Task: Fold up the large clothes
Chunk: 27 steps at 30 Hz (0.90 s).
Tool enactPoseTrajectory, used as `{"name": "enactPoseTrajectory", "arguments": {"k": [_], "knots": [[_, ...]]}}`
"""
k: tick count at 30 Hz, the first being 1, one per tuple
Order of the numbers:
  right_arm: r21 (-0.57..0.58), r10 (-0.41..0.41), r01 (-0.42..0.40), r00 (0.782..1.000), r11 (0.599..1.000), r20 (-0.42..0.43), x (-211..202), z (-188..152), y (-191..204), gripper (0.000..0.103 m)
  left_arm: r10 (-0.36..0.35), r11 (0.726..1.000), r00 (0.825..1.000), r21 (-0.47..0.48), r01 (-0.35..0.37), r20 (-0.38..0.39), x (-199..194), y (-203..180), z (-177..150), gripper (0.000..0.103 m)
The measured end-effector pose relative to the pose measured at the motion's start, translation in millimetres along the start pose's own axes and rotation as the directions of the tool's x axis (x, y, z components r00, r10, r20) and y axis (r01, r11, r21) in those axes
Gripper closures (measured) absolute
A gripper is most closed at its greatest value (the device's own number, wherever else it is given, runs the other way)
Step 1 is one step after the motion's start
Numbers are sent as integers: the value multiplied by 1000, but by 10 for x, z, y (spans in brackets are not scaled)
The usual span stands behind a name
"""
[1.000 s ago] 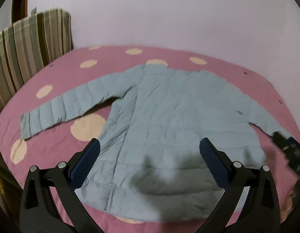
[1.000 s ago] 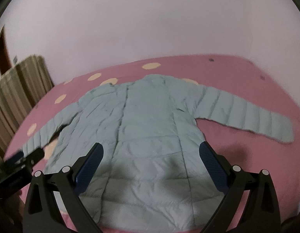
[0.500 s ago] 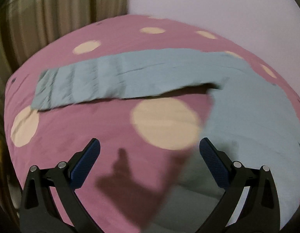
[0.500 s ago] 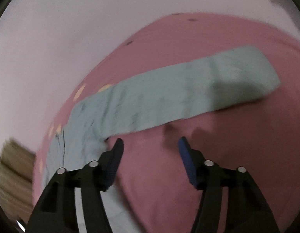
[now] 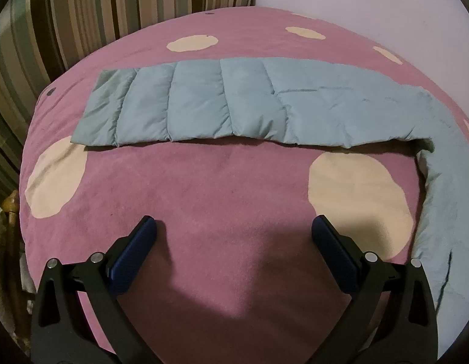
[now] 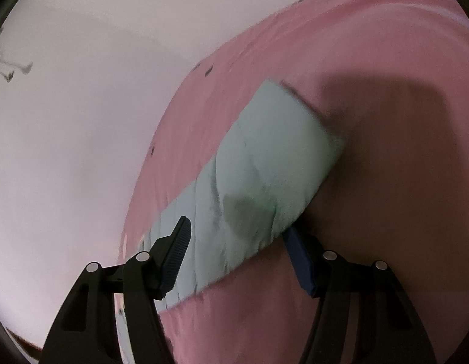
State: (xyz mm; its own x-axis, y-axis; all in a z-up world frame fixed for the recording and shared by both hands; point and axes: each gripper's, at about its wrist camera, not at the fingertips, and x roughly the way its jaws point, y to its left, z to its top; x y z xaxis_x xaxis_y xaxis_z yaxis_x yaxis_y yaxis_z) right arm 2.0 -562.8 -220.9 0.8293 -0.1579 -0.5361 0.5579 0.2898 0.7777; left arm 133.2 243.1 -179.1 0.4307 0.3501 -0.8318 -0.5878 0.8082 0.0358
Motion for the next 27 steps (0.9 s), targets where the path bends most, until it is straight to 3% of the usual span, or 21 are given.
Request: {"name": "enactPoseTrajectory", "arguments": {"k": [7, 8, 10, 11, 15, 21, 27], "knots": [[28, -8, 6, 997, 1000, 75, 64, 105, -50, 45, 14, 1000, 1000, 6, -14, -6, 5, -33, 11, 2], [17, -19, 18, 997, 1000, 81, 76, 107, -31, 49, 17, 1000, 1000, 7, -17, -7, 7, -41, 6, 2], [-16, -46, 47, 996, 999, 82, 155, 147, 38, 86, 21, 1000, 1000, 9, -21, -7, 12, -44, 11, 2], [-9, -44, 45, 997, 999, 60, 228, 217, 107, 91, 21, 1000, 1000, 9, -20, -8, 16, -41, 9, 2], [-44, -25, 27, 998, 999, 53, 178, 328, 212, 93, 27, 1000, 1000, 13, -27, -11, 26, -44, 17, 2], [-272, 98, -99, 995, 957, -17, 346, -46, 1286, 93, 34, 999, 999, 15, -33, -14, 43, -47, 28, 2], [-491, 192, -272, 959, 828, -207, 691, -965, 2500, 93, 33, 999, 999, 15, -33, -14, 47, -45, 28, 2]]}}
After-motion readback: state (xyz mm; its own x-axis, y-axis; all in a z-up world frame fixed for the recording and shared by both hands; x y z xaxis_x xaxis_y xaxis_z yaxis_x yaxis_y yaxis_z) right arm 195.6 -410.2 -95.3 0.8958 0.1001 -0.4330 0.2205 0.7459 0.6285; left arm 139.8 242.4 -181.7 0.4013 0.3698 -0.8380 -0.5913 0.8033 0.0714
